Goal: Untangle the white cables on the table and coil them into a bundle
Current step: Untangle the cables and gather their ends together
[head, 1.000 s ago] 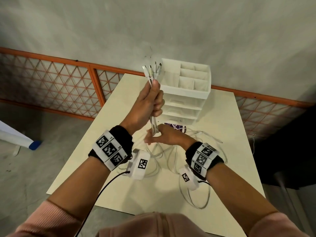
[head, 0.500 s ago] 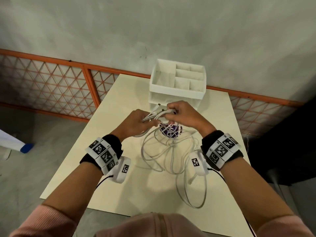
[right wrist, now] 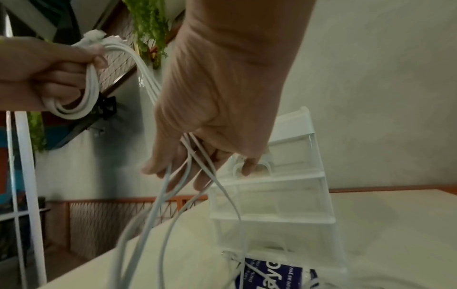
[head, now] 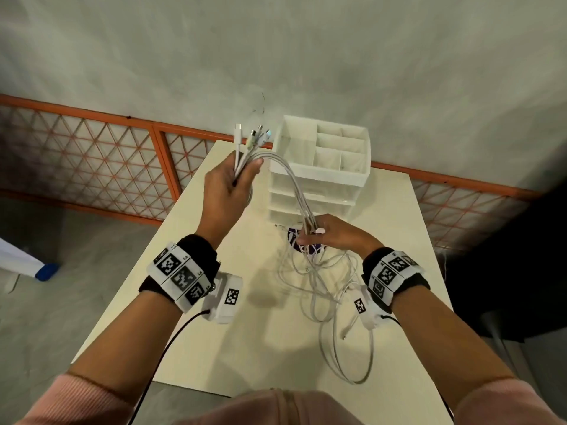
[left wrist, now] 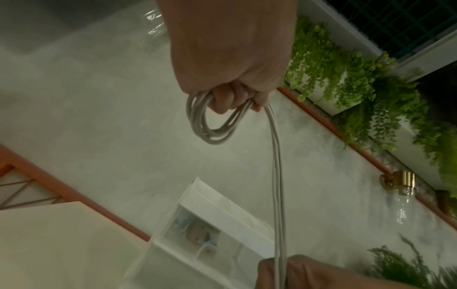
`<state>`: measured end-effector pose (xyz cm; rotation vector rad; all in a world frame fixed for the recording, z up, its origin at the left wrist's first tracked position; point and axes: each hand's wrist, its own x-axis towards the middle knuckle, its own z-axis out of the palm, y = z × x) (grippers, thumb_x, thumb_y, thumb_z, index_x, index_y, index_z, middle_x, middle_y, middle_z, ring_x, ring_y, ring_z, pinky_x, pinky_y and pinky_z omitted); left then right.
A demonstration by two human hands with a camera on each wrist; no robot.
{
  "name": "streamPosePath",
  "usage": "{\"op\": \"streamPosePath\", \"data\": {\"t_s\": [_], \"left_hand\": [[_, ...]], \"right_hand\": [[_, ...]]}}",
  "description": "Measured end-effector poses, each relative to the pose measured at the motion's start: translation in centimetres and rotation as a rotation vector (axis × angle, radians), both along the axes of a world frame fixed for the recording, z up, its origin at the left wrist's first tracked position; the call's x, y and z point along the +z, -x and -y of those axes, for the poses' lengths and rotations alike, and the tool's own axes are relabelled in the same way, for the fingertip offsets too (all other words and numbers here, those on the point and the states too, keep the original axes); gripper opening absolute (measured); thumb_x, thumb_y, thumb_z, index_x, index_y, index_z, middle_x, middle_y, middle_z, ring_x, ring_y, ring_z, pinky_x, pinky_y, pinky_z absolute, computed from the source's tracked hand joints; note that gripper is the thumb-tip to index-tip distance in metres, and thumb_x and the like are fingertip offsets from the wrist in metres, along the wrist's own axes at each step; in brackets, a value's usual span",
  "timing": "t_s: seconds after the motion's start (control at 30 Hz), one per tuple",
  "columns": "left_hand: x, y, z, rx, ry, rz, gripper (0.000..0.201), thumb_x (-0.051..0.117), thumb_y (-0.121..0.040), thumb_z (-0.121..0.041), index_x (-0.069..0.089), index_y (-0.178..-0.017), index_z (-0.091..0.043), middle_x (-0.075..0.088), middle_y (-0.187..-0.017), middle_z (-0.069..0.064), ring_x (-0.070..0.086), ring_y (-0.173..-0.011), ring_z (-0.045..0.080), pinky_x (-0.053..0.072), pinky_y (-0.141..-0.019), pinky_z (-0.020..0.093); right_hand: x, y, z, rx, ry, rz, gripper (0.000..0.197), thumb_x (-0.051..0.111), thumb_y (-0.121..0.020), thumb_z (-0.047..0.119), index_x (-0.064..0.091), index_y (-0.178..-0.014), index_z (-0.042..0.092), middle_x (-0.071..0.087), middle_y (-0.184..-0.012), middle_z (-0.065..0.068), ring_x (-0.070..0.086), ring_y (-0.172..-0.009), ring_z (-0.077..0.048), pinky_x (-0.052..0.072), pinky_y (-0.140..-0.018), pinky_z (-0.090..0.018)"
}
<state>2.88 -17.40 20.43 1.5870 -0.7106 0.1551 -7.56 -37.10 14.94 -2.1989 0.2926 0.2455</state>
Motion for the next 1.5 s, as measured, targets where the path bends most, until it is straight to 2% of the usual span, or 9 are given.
{"op": "streamPosePath", "data": {"t_s": [0.17, 0.27, 0.43, 0.63, 0.87, 1.0, 1.07, 1.13, 1.5], "left_hand": [[-3.2, -1.9, -1.0, 0.205, -0.032, -0.131, 0.03, 0.051, -0.095, -0.034, 0.062, -0.091, -0.006, 0.058, -0.07, 0.009, 0.051, -0.063, 0.015, 0.043, -0.061, 0.031], [-5.4, -3.6, -2.1, 0.293, -0.052, -0.255, 0.03, 0.051, -0.095, -0.03, 0.064, -0.092, -0.003, 0.059, -0.077, 0.005, 0.054, -0.074, 0.018, 0.043, -0.071, 0.033], [-7.7, -3.7, -2.6, 0.237, -0.321, -0.3, 0.029, 0.06, -0.09, -0.027, 0.069, -0.083, 0.0, 0.06, -0.069, 0.014, 0.053, -0.069, 0.025, 0.037, -0.062, 0.03], [-8.1, -3.2, -2.5, 0.099, -0.487, -0.472, 0.018, 0.075, -0.075, -0.007, 0.068, -0.091, -0.009, 0.047, -0.059, 0.001, 0.041, -0.053, 0.016, 0.031, -0.046, 0.016], [-4.0, -1.9, -2.0, -0.14, 0.031, -0.503, 0.023, 0.066, -0.085, -0.018, 0.064, -0.108, -0.019, 0.031, -0.052, -0.01, 0.02, -0.044, 0.008, 0.019, -0.042, 0.019], [-3.3, -0.7, 0.5, -0.35, -0.207, -0.33, 0.033, 0.074, -0.079, -0.018, 0.06, -0.109, -0.022, 0.025, -0.045, -0.011, 0.023, -0.042, 0.003, 0.021, -0.043, 0.014], [-3.6, -0.3, 1.2, -0.315, -0.335, -0.164, 0.005, 0.067, -0.085, -0.021, 0.062, -0.085, -0.023, 0.034, -0.043, -0.014, 0.034, -0.041, 0.001, 0.025, -0.045, 0.012], [-3.9, -0.4, 1.4, -0.238, -0.366, -0.055, 0.024, 0.059, -0.091, -0.019, 0.053, -0.069, -0.025, 0.042, -0.051, -0.016, 0.045, -0.046, -0.008, 0.032, -0.05, 0.009], [-1.8, -3.5, 0.7, 0.108, 0.084, -0.2, 0.022, 0.047, -0.095, -0.04, 0.056, -0.085, -0.022, 0.043, -0.049, -0.008, 0.038, -0.048, -0.001, 0.031, -0.048, 0.026]], "right_hand": [[1.4, 0.1, 0.6, -0.106, 0.095, 0.12, 0.023, 0.06, -0.09, 0.033, 0.057, -0.095, 0.01, 0.073, -0.08, -0.007, 0.069, -0.093, -0.022, 0.05, -0.092, -0.044], [5.0, 0.1, 0.5, -0.193, -0.055, 0.322, 0.014, 0.059, -0.092, 0.022, 0.053, -0.092, 0.008, 0.063, -0.057, 0.001, 0.068, -0.062, -0.015, 0.055, -0.071, -0.031], [10.4, -1.3, 0.1, -0.175, -0.121, 0.553, 0.015, 0.061, -0.087, 0.004, 0.057, -0.088, 0.018, 0.06, -0.079, 0.001, 0.05, -0.054, 0.001, 0.041, -0.052, -0.015], [10.4, -2.1, -0.7, -0.157, -0.005, 0.395, 0.015, 0.048, -0.09, 0.003, 0.059, -0.099, 0.009, 0.054, -0.074, 0.007, 0.051, -0.06, 0.006, 0.039, -0.061, -0.01], [7.4, -2.9, -1.6, -0.178, 0.233, 0.27, 0.012, 0.06, -0.084, 0.013, 0.067, -0.092, 0.005, 0.064, -0.089, 0.001, 0.058, -0.084, -0.011, 0.041, -0.067, -0.01], [7.8, -3.3, -3.4, -0.071, 0.099, 0.233, 0.006, 0.063, -0.081, 0.01, 0.066, -0.086, 0.012, 0.061, -0.072, 0.006, 0.056, -0.066, -0.006, 0.042, -0.063, -0.018], [8.0, -3.1, -3.5, -0.053, 0.033, 0.243, 0.007, 0.063, -0.081, 0.009, 0.065, -0.087, 0.012, 0.059, -0.066, 0.008, 0.052, -0.056, -0.001, 0.041, -0.056, -0.016], [7.6, -2.7, -3.0, -0.07, -0.044, 0.254, 0.013, 0.062, -0.083, 0.007, 0.06, -0.095, 0.01, 0.06, -0.07, 0.005, 0.051, -0.053, 0.0, 0.041, -0.054, -0.014], [-4.5, 1.5, 3.4, -0.154, 0.162, -0.085, 0.026, 0.053, -0.093, 0.036, 0.062, -0.07, 0.027, 0.067, -0.071, 0.0, 0.061, -0.067, -0.01, 0.046, -0.076, -0.027]]}}
